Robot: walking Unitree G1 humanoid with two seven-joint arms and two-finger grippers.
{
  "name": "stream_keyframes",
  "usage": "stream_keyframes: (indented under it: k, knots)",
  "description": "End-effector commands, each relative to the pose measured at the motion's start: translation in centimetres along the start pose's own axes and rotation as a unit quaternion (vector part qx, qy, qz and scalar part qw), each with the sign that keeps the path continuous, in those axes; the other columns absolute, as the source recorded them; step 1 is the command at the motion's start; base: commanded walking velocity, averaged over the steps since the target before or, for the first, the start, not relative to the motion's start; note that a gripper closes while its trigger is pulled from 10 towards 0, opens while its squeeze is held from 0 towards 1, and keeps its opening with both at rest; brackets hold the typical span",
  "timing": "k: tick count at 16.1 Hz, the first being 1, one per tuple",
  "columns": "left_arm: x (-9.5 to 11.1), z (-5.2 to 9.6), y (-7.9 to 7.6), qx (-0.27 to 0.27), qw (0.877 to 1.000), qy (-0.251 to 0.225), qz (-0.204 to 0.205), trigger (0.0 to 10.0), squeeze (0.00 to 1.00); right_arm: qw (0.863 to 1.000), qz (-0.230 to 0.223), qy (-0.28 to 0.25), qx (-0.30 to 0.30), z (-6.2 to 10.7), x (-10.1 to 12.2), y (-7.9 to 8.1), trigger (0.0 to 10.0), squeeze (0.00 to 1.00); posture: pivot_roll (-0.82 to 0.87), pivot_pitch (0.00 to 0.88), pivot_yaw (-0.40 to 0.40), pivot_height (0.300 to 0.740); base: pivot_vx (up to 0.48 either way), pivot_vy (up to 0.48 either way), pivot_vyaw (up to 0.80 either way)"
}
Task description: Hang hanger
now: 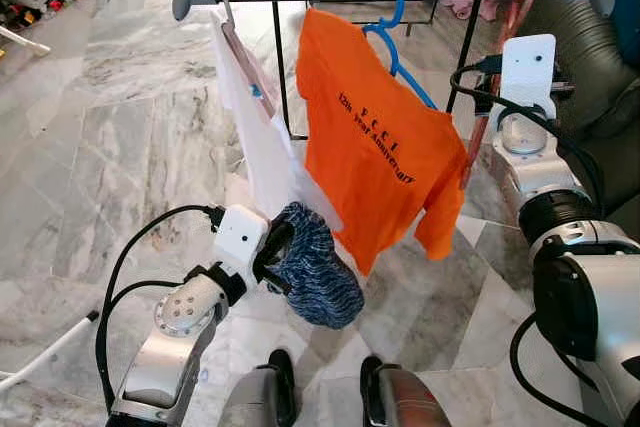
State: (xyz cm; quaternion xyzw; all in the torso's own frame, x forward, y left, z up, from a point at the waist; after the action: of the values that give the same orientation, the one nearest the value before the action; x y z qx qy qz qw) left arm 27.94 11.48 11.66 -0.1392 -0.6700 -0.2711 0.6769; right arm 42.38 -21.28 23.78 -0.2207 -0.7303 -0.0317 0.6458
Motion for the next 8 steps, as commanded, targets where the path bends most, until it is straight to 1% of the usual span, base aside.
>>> stream_keyframes:
  k: [1, 2, 5, 6, 8]
  knots:
    - [-0.7, 0.3, 0.0, 0.005, 1.0, 0.014, 0.001, 10.0, 0.0, 1.0, -0.001, 0.0, -0.004, -0.1, 0.3, 0.0, 10.0, 1.0, 0.11, 0.273, 0.069, 0.74, 0.0, 0.0, 0.0]
    - [-0.7, 0.3, 0.0, 0.005, 1.0, 0.014, 0.002, 10.0, 0.0, 1.0, 0.005, 0.002, -0.008, -0.1, 0.2, -0.1, 10.0, 1.0, 0.11, 0.273, 0.069, 0.74, 0.0, 0.0, 0.0]
    - [-0.7, 0.3, 0.2, 0.009, 1.0, 0.014, 0.001, 10.0, 0.0, 0.999, -0.016, 0.036, -0.012, 0.2, -1.4, -0.4, 10.0, 1.0, 0.11, 0.273, 0.069, 0.74, 0.0, 0.0, 0.0]
    - [-0.6, 0.3, 0.5, 0.014, 1.0, 0.014, -0.001, 10.0, 0.0, 0.999, -0.014, 0.04, -0.014, 0.4, -2.0, -0.5, 10.0, 1.0, 0.1, 0.273, 0.069, 0.74, 0.0, 0.0, 0.0]
    - [-0.7, 0.3, 1.1, 0.024, 1.0, 0.015, -0.001, 10.0, 0.0, 0.998, -0.034, 0.043, 0.015, 0.9, -2.8, 0.1, 10.0, 1.0, 0.1, 0.274, 0.07, 0.74, 0.0, 0.0, 0.0]
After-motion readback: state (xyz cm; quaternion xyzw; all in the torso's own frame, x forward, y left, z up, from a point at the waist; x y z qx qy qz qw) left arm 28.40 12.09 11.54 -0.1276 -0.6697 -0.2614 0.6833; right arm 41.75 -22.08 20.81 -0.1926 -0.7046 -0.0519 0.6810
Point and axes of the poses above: a point about 5 cm out from each wrist's last joint towards the gripper, its own z axis pointing back from the gripper into the wrist, its own x axis along the axis of the wrist's last joint, y = z × x, the point moved 1 cm from there along -z, pointing out of the wrist towards the gripper, and after that the axes turned 4 degrees about -z, right-handed, at the moved point
